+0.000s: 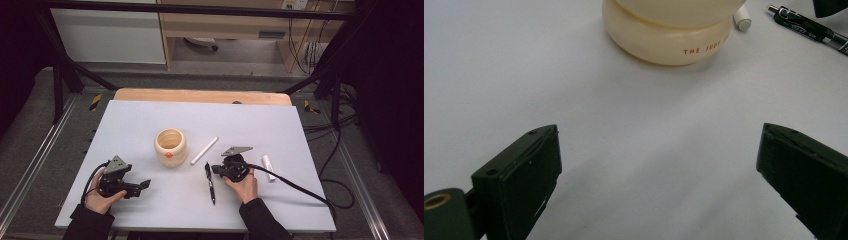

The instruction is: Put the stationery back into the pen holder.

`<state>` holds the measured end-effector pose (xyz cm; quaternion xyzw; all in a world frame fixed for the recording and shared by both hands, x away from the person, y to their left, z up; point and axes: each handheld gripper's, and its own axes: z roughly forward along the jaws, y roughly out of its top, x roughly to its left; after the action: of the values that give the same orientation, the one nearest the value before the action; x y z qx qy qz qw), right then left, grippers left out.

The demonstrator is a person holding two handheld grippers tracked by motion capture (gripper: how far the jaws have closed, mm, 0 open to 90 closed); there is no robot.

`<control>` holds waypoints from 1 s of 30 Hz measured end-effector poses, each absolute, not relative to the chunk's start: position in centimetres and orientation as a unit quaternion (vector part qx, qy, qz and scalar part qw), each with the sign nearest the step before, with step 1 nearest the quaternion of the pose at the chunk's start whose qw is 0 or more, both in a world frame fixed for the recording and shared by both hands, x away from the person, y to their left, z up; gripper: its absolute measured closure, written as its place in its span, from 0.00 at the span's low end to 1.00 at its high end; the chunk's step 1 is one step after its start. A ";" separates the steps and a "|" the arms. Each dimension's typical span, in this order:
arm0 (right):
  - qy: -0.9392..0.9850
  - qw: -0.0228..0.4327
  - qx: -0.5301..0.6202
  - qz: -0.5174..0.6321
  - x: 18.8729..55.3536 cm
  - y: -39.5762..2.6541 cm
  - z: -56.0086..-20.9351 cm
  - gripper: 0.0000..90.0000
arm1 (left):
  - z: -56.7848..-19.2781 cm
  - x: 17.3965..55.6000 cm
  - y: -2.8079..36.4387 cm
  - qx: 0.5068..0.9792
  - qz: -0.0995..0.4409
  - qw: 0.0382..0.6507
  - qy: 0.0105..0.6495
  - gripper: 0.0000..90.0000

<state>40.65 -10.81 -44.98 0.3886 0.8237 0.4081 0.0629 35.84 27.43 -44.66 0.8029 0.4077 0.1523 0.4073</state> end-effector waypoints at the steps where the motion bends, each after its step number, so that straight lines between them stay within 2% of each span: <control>1: 0.824 0.063 0.389 0.407 40.8 -10.8 -45.1 1.00 | -44.7 35.8 27.4 0.803 0.152 0.407 0.408 0.05; 30: 0.838 0.044 0.371 0.398 41.7 -8.7 -45.2 1.00 | -44.7 35.8 27.3 0.803 0.151 0.408 0.407 0.05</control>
<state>41.72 -8.69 -45.19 0.3710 0.8378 0.3980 0.0440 35.79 27.33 -44.68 0.8033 0.4067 0.1512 0.4079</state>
